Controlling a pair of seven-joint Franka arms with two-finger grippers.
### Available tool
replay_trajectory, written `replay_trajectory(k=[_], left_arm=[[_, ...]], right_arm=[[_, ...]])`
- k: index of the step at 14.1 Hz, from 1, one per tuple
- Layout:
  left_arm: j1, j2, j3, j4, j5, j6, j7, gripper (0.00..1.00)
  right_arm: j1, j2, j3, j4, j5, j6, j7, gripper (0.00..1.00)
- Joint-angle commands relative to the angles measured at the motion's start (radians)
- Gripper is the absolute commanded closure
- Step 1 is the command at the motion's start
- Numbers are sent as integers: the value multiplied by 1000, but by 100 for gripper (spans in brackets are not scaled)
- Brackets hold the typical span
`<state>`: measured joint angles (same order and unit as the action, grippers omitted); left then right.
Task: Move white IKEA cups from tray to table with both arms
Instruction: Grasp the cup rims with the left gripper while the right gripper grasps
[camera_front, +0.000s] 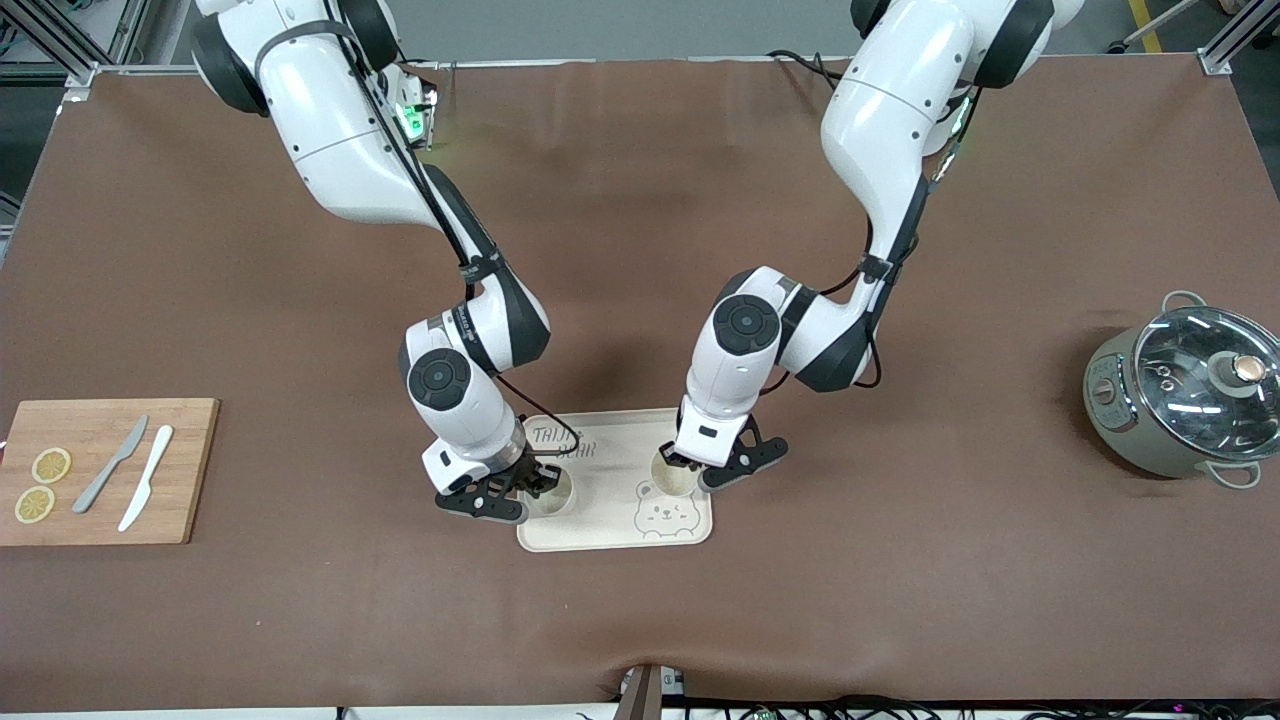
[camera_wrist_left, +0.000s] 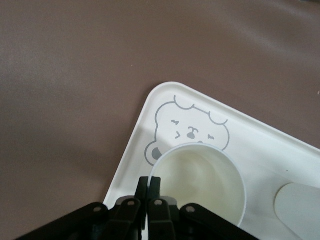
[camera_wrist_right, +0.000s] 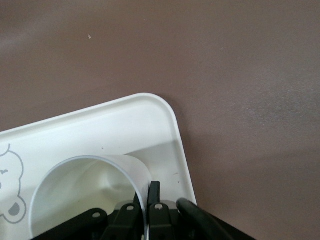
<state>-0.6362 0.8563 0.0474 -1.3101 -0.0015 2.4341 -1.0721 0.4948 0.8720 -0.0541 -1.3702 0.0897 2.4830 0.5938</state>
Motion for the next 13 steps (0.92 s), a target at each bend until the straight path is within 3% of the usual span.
replay_trajectory(k=[1, 7, 10, 13], left_arm=[[-13, -14, 29, 6, 8, 3, -29, 100], [-2, -54, 66, 5, 11, -59, -12, 100], [6, -86, 74, 3, 11, -98, 49, 100], [27, -88, 98, -3, 11, -104, 89, 100]], right_arm=[[7, 16, -6, 23, -16, 2, 20, 100], [11, -13, -4, 23, -12, -27, 17, 100], [11, -65, -7, 29, -13, -177, 12, 100], [-19, -189, -7, 23, -13, -295, -46, 100]])
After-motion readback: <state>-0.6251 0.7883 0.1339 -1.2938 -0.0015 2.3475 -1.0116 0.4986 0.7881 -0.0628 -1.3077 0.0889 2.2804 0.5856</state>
